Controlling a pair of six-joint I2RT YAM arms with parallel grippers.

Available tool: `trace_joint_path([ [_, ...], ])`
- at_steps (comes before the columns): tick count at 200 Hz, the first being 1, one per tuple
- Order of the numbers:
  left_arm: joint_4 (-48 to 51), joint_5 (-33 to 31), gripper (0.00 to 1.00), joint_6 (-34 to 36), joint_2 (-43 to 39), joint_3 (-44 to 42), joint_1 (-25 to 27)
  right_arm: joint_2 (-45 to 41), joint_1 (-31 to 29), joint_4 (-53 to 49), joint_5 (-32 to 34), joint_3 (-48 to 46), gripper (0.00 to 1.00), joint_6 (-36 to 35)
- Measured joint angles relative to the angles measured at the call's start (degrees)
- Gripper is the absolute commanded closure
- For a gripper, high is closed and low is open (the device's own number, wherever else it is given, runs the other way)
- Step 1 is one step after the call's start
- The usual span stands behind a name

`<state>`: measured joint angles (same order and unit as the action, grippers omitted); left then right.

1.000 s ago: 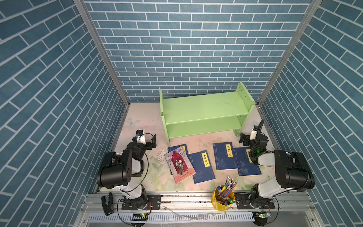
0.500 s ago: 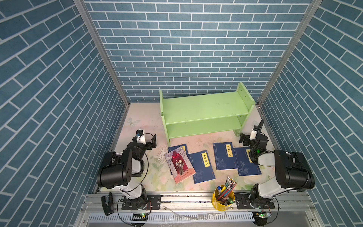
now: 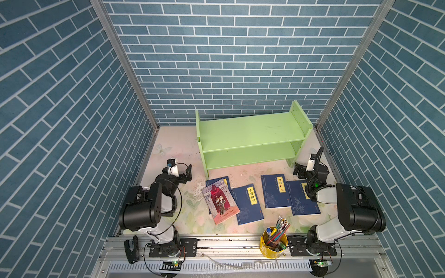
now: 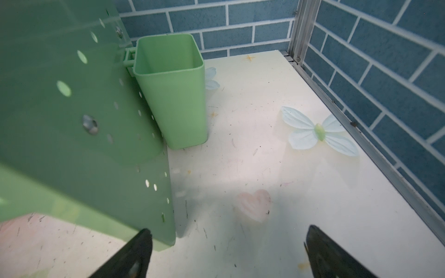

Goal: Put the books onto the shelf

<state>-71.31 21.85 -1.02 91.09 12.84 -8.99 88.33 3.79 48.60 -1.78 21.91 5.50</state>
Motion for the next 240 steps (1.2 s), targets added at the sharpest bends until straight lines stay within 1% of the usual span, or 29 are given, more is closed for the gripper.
trace_joint_path([
  [22,2.45,0.46,0.0,0.74,-0.55,1.66,0.68,0.0,0.0,0.0,0.0,0.0,0.01,0.0],
  [109,1.51,0.24,0.0,1.29,-0.85,0.59,0.76,-0.59,0.0,-0.96,0.92,0.0,0.01,0.0],
  [144,1.57,0.31,0.0,1.29,-2.47,-0.13,0.76,-6.32,0.0,-7.19,1.75,0.57,0.01,0.0],
  [166,3.87,1.4,0.0,1.68,-6.43,-0.13,0.76,-10.78,0.0,-11.19,2.36,1.38,0.01,0.0],
  [185,9.33,1.77,0.0,2.21,-12.46,0.28,0.76,-14.49,-0.04,-16.39,3.54,2.12,0.01,0.04],
  [203,17.46,1.81,0.0,3.17,-17.75,2.45,0.74,-18.29,-0.04,-22.93,5.09,3.3,0.01,0.83],
  [221,27.63,2.21,0.0,3.78,-21.0,6.69,0.63,-22.36,-0.04,-31.47,7.43,6.08,0.01,4.2],
  [240,40.59,2.47,0.0,4.15,-21.24,13.53,0.59,-26.21,-0.04,-41.35,9.4,10.47,0.01,9.57],
])
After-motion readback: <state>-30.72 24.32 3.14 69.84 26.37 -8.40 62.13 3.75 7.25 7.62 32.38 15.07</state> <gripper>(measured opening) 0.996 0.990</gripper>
